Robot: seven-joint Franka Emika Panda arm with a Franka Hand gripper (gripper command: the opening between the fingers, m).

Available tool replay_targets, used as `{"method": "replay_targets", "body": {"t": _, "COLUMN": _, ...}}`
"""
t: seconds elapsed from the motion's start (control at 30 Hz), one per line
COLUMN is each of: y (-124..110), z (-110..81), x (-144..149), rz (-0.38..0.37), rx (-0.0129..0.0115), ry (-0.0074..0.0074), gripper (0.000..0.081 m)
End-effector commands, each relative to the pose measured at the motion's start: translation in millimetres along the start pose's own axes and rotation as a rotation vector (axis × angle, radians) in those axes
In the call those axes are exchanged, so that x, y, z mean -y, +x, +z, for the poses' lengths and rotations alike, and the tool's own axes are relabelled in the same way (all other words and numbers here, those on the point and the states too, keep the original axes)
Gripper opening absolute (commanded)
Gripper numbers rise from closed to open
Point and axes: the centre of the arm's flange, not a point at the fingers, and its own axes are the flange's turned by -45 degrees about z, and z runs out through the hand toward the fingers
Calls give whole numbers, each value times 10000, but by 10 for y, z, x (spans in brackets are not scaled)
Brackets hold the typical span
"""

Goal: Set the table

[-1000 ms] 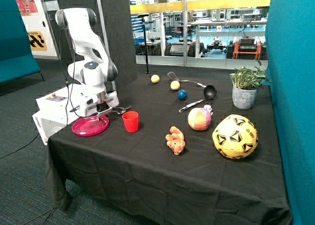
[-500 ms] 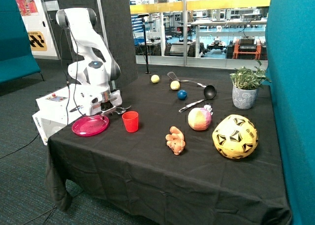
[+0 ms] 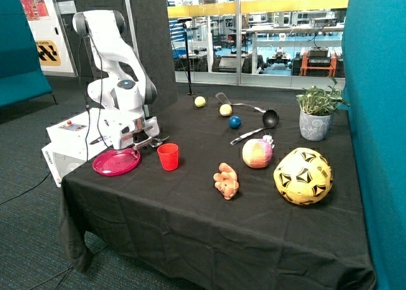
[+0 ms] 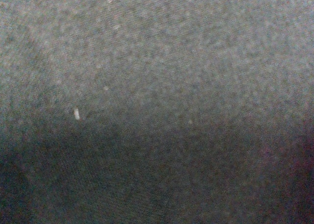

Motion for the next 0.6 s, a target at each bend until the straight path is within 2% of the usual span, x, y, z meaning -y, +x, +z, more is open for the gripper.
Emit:
{"method": "replay_targets", "body": {"t": 0.0, "y": 14, "z": 52, "x": 37, "rz": -54, "rx": 12, "ry": -40, "gripper": 379}}
{"method": "replay_targets", "body": {"t": 0.43, "y": 9, "z": 85, "x": -41, "rz": -58, "rx": 12, "ry": -40, "gripper": 363}}
{"method": "replay_targets", "body": {"t": 0.57, "y": -5, "z": 94, "x": -65, "rz": -79, "rx": 12, "ry": -40, "gripper": 312}}
